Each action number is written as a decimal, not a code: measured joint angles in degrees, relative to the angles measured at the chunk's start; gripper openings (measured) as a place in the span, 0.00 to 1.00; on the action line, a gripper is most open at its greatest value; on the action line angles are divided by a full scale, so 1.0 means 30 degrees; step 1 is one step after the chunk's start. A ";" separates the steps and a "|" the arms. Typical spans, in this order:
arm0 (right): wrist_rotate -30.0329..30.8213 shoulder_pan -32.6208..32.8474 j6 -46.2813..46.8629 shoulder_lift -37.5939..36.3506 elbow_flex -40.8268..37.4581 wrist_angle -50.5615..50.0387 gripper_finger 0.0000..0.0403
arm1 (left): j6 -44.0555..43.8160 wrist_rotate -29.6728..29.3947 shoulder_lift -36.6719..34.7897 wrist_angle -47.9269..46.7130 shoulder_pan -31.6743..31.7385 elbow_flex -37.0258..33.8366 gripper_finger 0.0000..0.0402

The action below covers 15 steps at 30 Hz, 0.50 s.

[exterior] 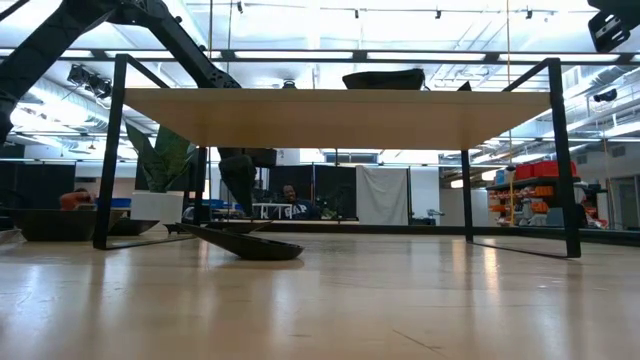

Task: Pick & Place Mini shaped plates
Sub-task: Stack the drop shaped plate on top of the drop shaped plate on the shelf

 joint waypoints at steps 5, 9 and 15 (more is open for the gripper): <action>0.0000 -0.0003 -0.0003 0.0000 0.0002 0.0000 0.01 | 0.0103 -0.0007 0.0004 0.0071 0.0000 0.0000 0.35; 0.0000 -0.0005 0.0000 0.0000 0.0000 0.0000 0.01 | 0.0245 -0.0097 0.0007 0.0308 0.0007 0.0000 0.35; 0.0000 -0.0004 0.0002 0.0000 0.0000 0.0000 0.01 | 0.0295 -0.0168 0.0004 0.0837 0.0013 0.0000 0.35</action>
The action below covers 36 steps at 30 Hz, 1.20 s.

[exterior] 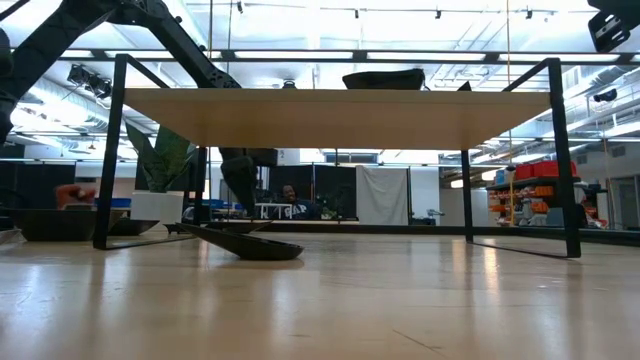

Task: Pick & Place Mini shaped plates
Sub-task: Stack the drop shaped plate on top of the drop shaped plate on the shelf

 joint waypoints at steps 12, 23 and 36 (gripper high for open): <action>0.0000 -0.0001 -0.0007 0.0000 0.0000 0.0000 0.01 | -0.0101 -0.0634 0.0799 -0.0443 -0.0241 0.0029 0.35; 0.0000 0.0000 -0.0007 0.0000 0.0000 0.0000 0.01 | 0.0887 -0.0787 0.0937 0.0597 -0.0254 0.0029 0.35; 0.0000 0.0003 0.0000 0.0000 0.0000 0.0000 0.01 | 0.0787 -0.0831 0.1577 0.0221 -0.0458 0.0000 0.29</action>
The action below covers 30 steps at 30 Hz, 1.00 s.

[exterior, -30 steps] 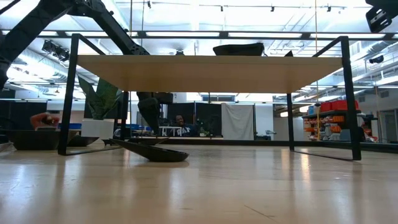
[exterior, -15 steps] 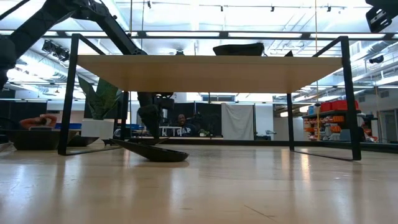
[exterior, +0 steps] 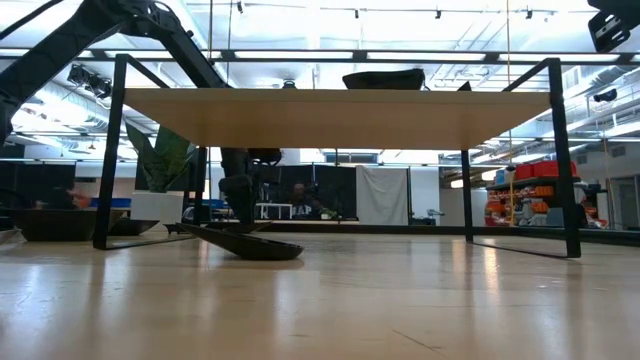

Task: Pick & Place Mini shaped plates
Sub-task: Stack the drop shaped plate on top of the drop shaped plate on the shelf

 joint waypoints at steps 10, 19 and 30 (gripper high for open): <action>0.0000 -0.0003 -0.0007 0.0000 0.0000 0.0000 0.01 | -0.0528 -0.0219 0.0000 0.0034 0.0000 0.0000 0.11; 0.0000 -0.0007 -0.0006 0.0000 0.0006 0.0000 0.01 | -0.0947 -0.0153 -0.0015 0.0041 0.0007 0.0022 0.04; 0.0000 0.0000 -0.0002 0.0002 0.0004 0.0000 0.01 | -0.1027 -0.0263 -0.0332 -0.0134 -0.0146 0.0029 0.02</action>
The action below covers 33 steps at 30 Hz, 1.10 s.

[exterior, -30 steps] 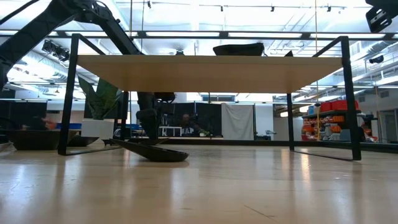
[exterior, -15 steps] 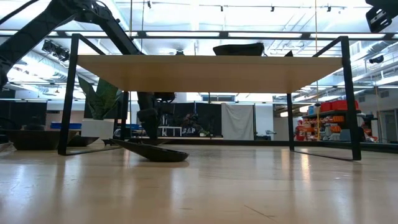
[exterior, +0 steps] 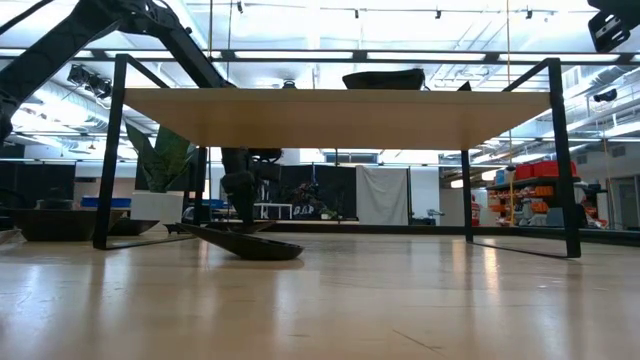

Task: Pick & Place Mini shaped plates
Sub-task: Stack the drop shaped plate on top of the drop shaped plate on the shelf

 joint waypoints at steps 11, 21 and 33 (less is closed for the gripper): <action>0.0000 -0.0004 -0.0002 -0.0002 -0.0004 0.0000 0.01 | -0.0454 -0.1056 -0.0324 -0.1598 0.0000 0.2444 0.01; 0.0000 0.0000 -0.0005 -0.0002 -0.0004 0.0000 0.01 | -0.2368 -0.1276 -0.0346 -0.4256 -0.0423 0.6947 0.01; 0.0000 0.0000 0.0000 -0.0002 -0.0004 0.0000 0.01 | -0.2337 0.0234 -0.0346 -0.5146 -0.2065 1.1889 0.01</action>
